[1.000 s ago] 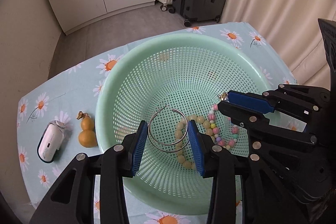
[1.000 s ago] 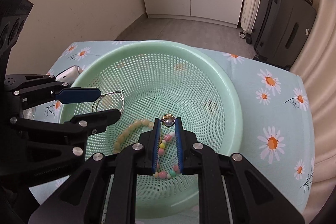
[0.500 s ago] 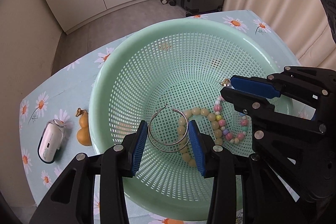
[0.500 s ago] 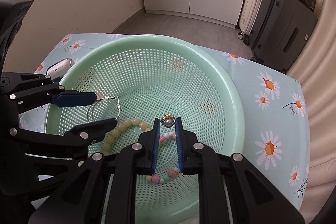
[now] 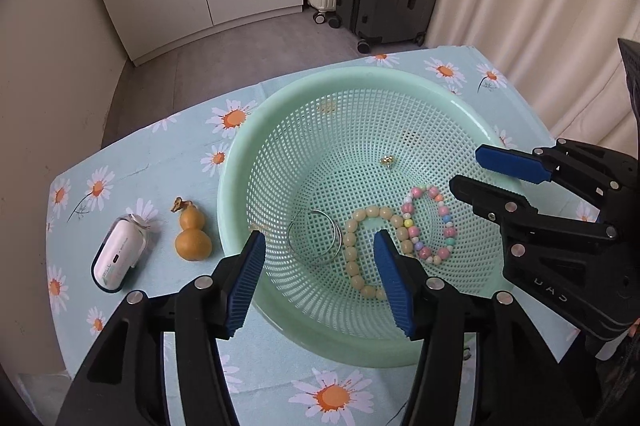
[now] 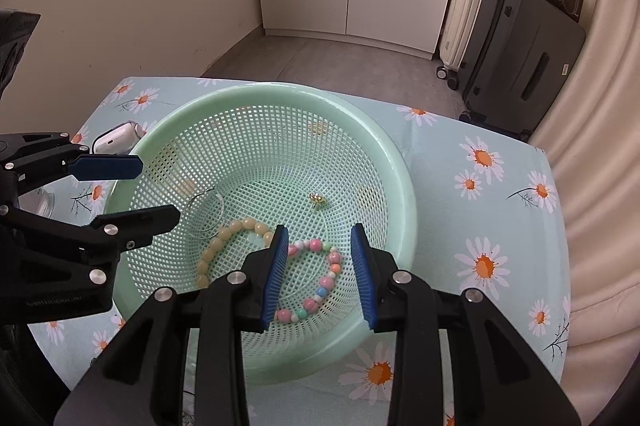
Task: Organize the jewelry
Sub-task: 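Lower the hoop and pearl charm into the colander and open both tools, then grasp the second silver hoop with the left tool while the right tool grasps a small ring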
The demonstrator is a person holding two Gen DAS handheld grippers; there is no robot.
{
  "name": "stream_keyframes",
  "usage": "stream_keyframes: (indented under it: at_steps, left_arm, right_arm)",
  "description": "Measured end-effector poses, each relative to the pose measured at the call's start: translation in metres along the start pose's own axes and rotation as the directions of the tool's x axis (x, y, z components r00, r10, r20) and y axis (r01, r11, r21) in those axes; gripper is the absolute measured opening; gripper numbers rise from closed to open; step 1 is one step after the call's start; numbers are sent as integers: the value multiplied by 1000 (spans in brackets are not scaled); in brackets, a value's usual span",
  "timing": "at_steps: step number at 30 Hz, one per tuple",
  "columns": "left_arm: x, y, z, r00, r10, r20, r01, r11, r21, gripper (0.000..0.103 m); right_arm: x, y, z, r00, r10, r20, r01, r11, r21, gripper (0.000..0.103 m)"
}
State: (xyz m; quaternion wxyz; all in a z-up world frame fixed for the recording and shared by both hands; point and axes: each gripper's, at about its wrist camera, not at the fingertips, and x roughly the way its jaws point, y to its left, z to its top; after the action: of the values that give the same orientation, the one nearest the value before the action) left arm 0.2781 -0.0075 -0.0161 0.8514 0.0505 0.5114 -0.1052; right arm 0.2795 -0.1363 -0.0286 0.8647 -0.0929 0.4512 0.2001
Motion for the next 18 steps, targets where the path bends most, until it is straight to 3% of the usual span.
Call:
stream_keyframes:
  at_steps: [14, 18]
  left_arm:
    - [-49, 13, -49, 999, 31, 22, -29, 998, -61, 63]
    - [-57, 16, -71, 999, 26, 18, -25, 996, -85, 71]
  right_arm:
    - [-49, 12, -34, 1000, 6, 29, -6, 1000, 16, 39]
    - [-64, 18, -53, 998, -9, 68, 8, 1000, 14, 49]
